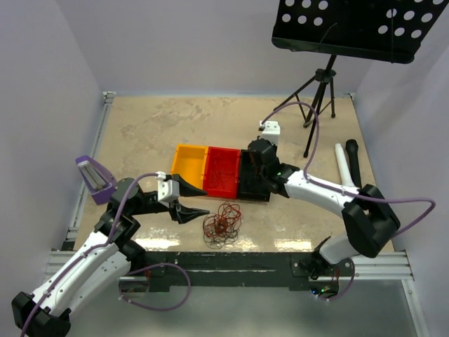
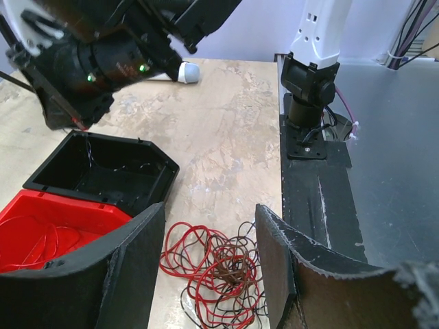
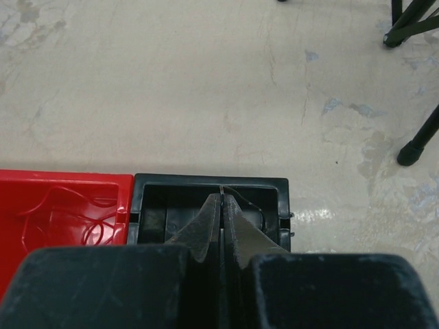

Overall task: Untangle the cables
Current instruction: Place the cable in the bin.

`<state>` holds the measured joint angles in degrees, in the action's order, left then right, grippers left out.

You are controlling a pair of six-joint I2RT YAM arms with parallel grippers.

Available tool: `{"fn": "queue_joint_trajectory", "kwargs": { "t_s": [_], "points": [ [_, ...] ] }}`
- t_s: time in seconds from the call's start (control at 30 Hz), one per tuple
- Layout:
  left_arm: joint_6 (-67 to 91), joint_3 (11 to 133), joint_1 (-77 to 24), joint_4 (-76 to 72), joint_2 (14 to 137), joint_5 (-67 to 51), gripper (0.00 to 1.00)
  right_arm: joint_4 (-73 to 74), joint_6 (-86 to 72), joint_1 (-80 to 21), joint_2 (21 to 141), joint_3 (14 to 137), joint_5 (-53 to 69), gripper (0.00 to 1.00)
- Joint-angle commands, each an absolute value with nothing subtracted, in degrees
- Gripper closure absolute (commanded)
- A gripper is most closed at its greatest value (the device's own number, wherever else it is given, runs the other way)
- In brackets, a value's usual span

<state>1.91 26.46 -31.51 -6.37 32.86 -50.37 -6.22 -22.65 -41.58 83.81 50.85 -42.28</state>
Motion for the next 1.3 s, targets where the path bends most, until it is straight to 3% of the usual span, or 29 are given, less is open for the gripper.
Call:
{"fn": "queue_joint_trajectory", "kwargs": {
  "t_s": [0.0,0.7,0.9,1.27],
  "points": [
    [2.2,27.8,-31.3,-9.2,32.9,-51.4,0.4,-7.3,-23.6,-41.5,88.8,53.3,-40.0,1.0],
    [2.0,27.7,-31.2,-9.1,33.0,-50.1,0.4,-9.3,-28.7,-41.4,98.7,53.9,-36.8,1.0],
    [1.9,28.3,-31.2,-9.7,33.0,-50.2,0.41,-7.1,-27.2,-41.5,95.4,56.1,-34.4,0.77],
    [1.5,28.4,-31.1,-9.6,32.7,-49.6,0.41,-1.1,-28.6,-41.5,89.6,58.4,-34.4,0.69]
  ]
}}
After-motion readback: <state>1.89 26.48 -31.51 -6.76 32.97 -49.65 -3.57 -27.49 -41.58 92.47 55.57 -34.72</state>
